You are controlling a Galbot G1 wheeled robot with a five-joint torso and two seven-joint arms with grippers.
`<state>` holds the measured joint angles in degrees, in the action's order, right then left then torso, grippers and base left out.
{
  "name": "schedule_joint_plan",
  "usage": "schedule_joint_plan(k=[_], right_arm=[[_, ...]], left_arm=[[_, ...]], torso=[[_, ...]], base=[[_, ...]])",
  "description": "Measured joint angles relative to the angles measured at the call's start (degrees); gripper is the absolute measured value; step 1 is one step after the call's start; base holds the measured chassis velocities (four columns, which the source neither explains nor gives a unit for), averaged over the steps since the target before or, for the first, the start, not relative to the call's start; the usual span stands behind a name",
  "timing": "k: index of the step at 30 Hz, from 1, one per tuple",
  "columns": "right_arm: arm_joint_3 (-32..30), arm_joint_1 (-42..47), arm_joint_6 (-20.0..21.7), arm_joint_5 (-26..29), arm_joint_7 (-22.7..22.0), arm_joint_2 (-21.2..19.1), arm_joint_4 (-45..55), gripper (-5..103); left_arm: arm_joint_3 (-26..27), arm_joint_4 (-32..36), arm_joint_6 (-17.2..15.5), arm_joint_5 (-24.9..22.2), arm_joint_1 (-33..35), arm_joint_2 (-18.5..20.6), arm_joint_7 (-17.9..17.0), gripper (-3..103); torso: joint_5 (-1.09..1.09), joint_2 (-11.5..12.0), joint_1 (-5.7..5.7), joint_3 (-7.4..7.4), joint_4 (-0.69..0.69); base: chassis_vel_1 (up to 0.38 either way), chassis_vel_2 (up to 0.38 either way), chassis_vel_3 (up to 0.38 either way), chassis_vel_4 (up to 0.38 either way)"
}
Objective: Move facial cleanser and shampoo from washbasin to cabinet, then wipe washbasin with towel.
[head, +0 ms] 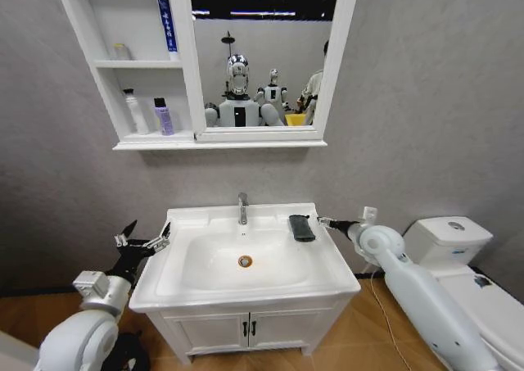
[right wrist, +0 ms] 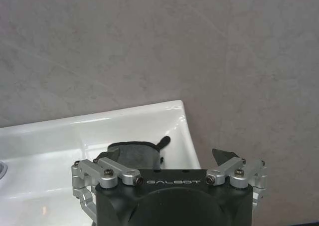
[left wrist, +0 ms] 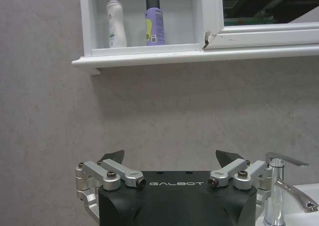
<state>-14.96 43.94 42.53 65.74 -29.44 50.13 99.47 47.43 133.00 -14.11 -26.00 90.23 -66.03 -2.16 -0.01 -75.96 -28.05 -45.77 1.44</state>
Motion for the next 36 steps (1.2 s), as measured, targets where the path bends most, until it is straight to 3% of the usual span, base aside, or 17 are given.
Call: schedule_joint_plan(k=[2,6,11,21,27,36], right_arm=[[4.80,-4.73,0.00,0.38,-0.97,0.33,-3.30,100],[7.79,-7.34,-0.04,1.31,-2.31,0.84,-5.64,100],[13.67,-10.34,-0.19,3.86,-7.14,3.97,-10.11,100],[15.08,-11.48,-0.31,3.83,-8.32,5.86,-13.85,103],[16.13,-12.51,-0.34,3.79,-8.23,6.65,-15.62,94],[16.55,-12.28,-0.41,3.84,-9.40,7.06,-16.01,57]], left_arm=[[-0.60,-0.30,0.41,0.16,-0.83,-0.06,-1.05,100],[-0.69,-0.33,0.45,0.09,-1.40,-0.03,-1.30,100],[-0.02,-2.03,1.20,-0.34,-2.02,0.01,-1.26,100],[1.13,-4.74,2.55,-0.36,-2.42,0.61,-0.24,100],[1.11,-5.63,2.72,-0.49,-3.13,0.71,-0.14,100],[2.48,-6.64,2.96,-1.47,-3.50,1.43,0.35,100]], torso=[[0.00,0.00,0.00,0.00,0.01],[0.01,0.00,0.00,-0.01,0.02],[0.01,0.01,0.00,0.00,0.02],[0.01,0.00,0.00,0.00,0.02],[0.01,0.00,0.00,0.00,0.02],[0.01,0.00,0.00,0.00,0.01]], base=[[0.000,0.000,0.000,0.000],[0.000,0.000,0.000,0.000],[0.000,0.000,0.000,0.000],[0.000,0.000,0.000,0.000],[0.000,0.000,0.000,0.000],[0.000,0.000,0.000,0.000]])
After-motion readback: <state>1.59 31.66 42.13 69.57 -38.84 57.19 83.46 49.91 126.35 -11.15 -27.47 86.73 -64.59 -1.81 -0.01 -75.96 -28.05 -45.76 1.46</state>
